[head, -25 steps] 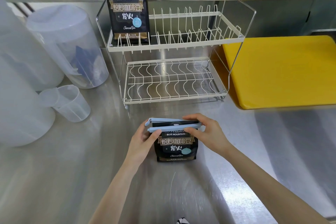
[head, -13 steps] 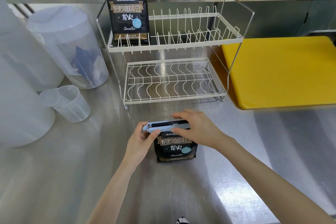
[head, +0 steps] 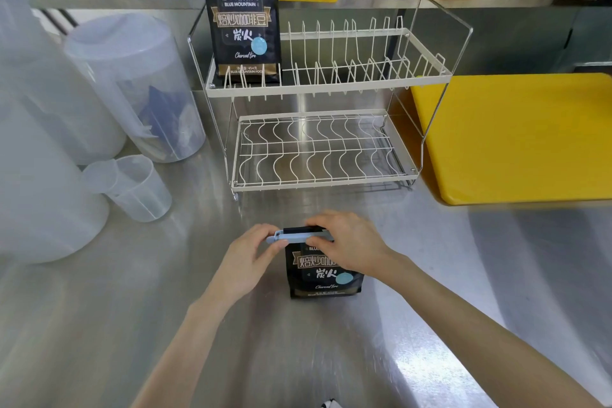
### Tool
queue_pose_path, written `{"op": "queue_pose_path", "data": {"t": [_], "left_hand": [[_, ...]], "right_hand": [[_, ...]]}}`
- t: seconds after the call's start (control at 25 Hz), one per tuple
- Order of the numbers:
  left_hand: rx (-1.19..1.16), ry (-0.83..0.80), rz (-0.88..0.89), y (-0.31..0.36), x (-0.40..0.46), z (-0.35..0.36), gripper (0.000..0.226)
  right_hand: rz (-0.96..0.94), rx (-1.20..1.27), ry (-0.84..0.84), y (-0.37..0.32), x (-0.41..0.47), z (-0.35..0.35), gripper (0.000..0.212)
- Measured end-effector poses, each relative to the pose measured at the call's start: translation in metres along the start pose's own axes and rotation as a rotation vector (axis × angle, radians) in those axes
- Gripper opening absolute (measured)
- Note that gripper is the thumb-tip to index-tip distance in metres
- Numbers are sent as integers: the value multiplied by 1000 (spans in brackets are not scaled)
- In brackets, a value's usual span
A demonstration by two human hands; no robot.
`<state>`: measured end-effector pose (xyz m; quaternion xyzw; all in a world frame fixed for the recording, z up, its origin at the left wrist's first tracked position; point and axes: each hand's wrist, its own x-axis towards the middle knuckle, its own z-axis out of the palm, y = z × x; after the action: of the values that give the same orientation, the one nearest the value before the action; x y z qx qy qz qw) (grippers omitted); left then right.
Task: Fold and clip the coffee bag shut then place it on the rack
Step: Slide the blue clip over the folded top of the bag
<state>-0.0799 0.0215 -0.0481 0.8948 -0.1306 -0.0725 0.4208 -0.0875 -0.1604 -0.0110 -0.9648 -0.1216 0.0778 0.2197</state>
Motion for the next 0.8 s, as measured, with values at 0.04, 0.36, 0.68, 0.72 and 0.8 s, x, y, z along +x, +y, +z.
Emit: {"op": "queue_pose_path", "data": {"t": [0.04, 0.36, 0.68, 0.72, 0.8], "left_hand": [[27, 7, 29, 0, 1, 0, 16], [228, 118, 40, 2, 1, 8, 32], [52, 117, -25, 8, -3, 14, 14], [45, 118, -25, 7, -4, 14, 15], [30, 117, -35, 7, -5, 14, 16]], "right_hand": [[-3, -12, 10, -1, -1, 0, 29], [15, -24, 71, -1, 0, 4, 28], [-28, 121, 77, 12, -2, 0, 35], [-19, 143, 86, 17, -5, 0, 39], [46, 239, 129, 29, -13, -3, 45]]}}
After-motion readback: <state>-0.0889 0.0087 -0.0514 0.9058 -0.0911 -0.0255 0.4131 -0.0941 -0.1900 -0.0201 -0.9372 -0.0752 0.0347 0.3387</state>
